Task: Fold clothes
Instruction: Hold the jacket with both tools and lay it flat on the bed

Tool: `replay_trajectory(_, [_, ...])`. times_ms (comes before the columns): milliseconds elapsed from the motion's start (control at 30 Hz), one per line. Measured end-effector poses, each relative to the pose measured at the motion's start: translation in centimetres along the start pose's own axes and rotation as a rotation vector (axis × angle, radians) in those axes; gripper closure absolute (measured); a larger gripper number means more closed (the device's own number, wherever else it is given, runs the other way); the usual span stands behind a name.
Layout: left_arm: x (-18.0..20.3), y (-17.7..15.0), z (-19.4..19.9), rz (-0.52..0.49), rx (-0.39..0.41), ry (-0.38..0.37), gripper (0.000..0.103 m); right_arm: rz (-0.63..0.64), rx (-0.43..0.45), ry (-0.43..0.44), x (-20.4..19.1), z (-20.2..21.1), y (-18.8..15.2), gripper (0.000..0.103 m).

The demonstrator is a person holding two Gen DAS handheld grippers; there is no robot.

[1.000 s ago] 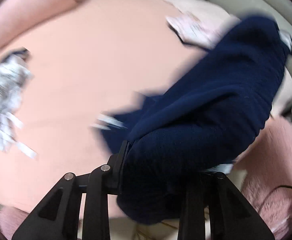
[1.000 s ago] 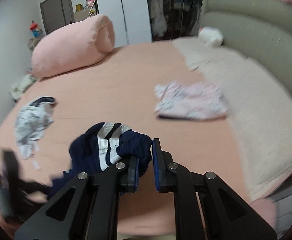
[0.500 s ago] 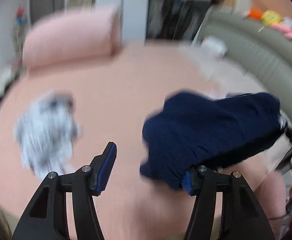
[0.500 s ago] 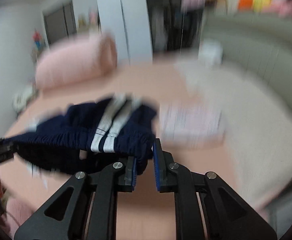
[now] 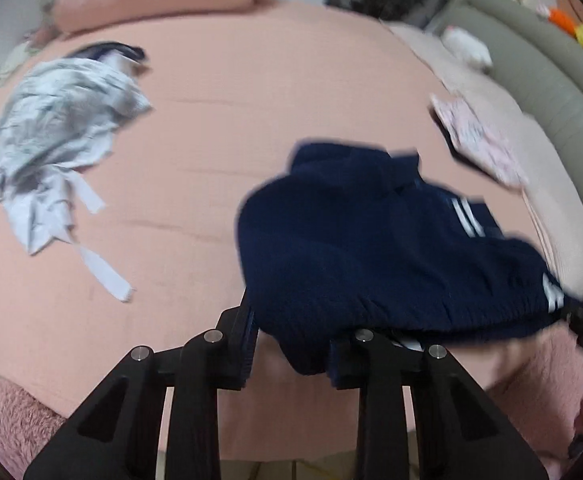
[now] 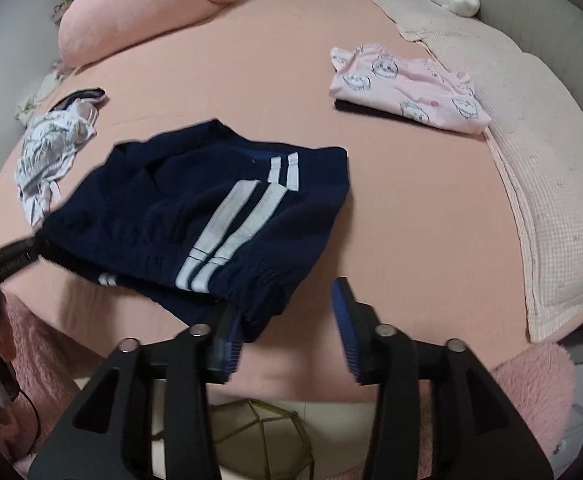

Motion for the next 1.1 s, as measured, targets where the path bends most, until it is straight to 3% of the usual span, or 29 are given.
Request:
replay_trajectory(67, [-0.6, 0.2, 0.4, 0.027, 0.036, 0.011, 0.074, -0.128, -0.065, 0.156, 0.7, -1.1, -0.9, 0.055])
replay_trajectory(100, [-0.5, 0.0, 0.1, 0.032, 0.031, -0.026, 0.074, -0.199, -0.106, 0.223, 1.1, -1.9, -1.4, 0.055])
replay_trajectory(133, [0.0, -0.3, -0.3, 0.028, 0.012, -0.073, 0.074, -0.213, -0.135, 0.219, 1.4, -2.5, -1.9, 0.055])
replay_trajectory(167, [0.4, -0.5, -0.4, 0.019, 0.008, -0.084, 0.074, -0.163, -0.132, 0.153, 1.2, -2.5, -2.2, 0.055])
replay_trajectory(267, [1.3, -0.5, 0.3, -0.026, 0.059, -0.044, 0.074, 0.03, -0.032, -0.013, -0.8, -0.4, -2.0, 0.056])
replay_trajectory(400, [2.5, -0.5, 0.6, -0.044, 0.067, -0.089, 0.074, 0.091, 0.115, -0.172, -2.4, 2.5, -0.1, 0.054])
replay_trajectory(467, [2.8, -0.5, 0.6, -0.045, 0.064, -0.106, 0.074, 0.157, 0.147, -0.169, -4.1, 2.8, 0.7, 0.054])
replay_trajectory(533, [3.0, -0.5, 0.7, -0.045, 0.061, -0.122, 0.074, 0.236, 0.113, -0.146, -5.8, 2.2, 0.5, 0.054])
replay_trajectory(667, [3.2, -0.4, 0.9, -0.04, 0.06, -0.15, 0.074, 0.356, 0.055, 0.054, -10.0, 1.3, -0.9, 0.054])
replay_trajectory(767, [3.3, -0.4, 1.0, -0.036, 0.06, -0.171, 0.074, 0.46, 0.063, 0.05, -12.2, -0.2, -0.9, 0.054])
replay_trajectory(833, [3.3, -0.3, 1.1, -0.033, 0.059, -0.186, 0.074, 0.5, 0.044, 0.002, -12.8, -2.5, -0.1, 0.054])
replay_trajectory(967, [3.2, -0.2, 1.2, -0.022, 0.061, -0.205, 0.074, 0.572, -0.014, -0.011, -14.7, -5.8, 0.0, 0.054])
replay_trajectory(1100, [2.9, -0.1, 1.3, -0.008, 0.066, -0.217, 0.074, 0.608, 0.036, 0.041, -15.6, -4.7, -0.8, 0.054])
Point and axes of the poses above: each gripper's, at about its wrist camera, not at the fingertips, and z roughly against the way its jaws point, x to its right, y to its top, the point moved 9 cm from there along -z, roughly the way its jaws point, and after that the axes turned 8 degrees about -x, right-handed, at the moved point
